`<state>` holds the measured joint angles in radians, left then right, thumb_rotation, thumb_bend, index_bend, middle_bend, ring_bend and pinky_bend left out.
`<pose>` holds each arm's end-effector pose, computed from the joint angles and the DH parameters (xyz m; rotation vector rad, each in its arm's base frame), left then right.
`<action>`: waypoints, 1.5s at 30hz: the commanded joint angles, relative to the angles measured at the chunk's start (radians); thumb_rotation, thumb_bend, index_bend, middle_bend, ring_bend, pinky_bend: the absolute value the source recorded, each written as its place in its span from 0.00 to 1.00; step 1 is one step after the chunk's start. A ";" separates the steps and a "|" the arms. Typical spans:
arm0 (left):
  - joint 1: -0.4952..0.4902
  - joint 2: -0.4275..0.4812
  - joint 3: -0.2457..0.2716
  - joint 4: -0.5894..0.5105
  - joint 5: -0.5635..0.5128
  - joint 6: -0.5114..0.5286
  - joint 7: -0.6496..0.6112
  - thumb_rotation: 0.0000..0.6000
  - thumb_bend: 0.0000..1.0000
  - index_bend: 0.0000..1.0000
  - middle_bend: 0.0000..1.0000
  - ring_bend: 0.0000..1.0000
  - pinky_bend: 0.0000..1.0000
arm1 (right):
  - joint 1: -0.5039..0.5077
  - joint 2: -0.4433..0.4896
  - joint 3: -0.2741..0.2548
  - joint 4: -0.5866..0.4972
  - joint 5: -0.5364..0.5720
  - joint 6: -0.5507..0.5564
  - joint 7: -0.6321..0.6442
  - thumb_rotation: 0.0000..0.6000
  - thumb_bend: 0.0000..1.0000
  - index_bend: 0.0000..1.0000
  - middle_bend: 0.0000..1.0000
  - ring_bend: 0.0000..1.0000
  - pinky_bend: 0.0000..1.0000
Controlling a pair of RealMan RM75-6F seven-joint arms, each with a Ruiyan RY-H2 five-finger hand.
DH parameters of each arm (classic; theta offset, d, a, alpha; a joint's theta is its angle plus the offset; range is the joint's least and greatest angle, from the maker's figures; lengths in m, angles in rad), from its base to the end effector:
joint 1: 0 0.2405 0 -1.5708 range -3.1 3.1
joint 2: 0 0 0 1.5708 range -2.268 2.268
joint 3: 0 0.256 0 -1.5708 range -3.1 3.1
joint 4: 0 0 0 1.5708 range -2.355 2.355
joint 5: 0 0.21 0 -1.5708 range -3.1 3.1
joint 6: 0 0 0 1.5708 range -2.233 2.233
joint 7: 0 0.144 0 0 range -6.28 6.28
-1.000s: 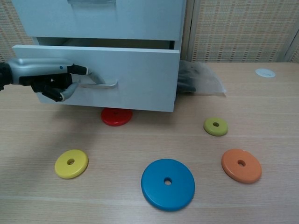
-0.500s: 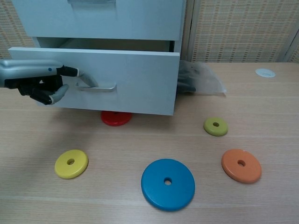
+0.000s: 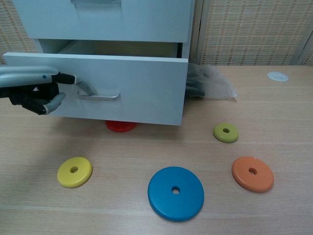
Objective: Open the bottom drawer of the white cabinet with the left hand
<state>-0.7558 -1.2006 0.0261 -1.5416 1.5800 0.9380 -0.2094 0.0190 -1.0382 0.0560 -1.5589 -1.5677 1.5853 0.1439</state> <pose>-0.1829 0.3213 0.0580 -2.1605 -0.9350 -0.9538 -0.3213 -0.1615 0.2001 1.3479 -0.8422 0.9701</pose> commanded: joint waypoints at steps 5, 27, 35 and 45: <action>0.013 0.009 0.008 -0.009 -0.001 0.002 0.002 1.00 0.76 0.18 0.95 1.00 1.00 | 0.000 -0.002 0.000 0.003 -0.002 0.000 0.003 1.00 0.31 0.31 0.44 0.39 0.39; 0.065 0.053 0.039 -0.062 0.035 0.045 0.019 1.00 0.76 0.18 0.95 1.00 1.00 | 0.008 -0.002 0.001 -0.001 -0.007 -0.007 -0.001 1.00 0.31 0.31 0.44 0.39 0.39; 0.086 0.070 0.054 -0.091 0.058 0.067 0.031 1.00 0.76 0.18 0.95 1.00 1.00 | 0.005 0.000 0.001 0.001 -0.007 -0.003 0.001 1.00 0.31 0.31 0.44 0.39 0.39; 0.129 0.081 0.062 -0.115 0.108 0.153 0.033 1.00 0.76 0.18 0.92 0.99 1.00 | 0.006 0.002 0.004 0.005 -0.006 0.001 0.009 1.00 0.31 0.31 0.44 0.39 0.39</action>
<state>-0.6343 -1.1199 0.0887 -1.6544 1.6791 1.0784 -0.1741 0.0245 -1.0367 0.0599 -1.5540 -1.5738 1.5859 0.1528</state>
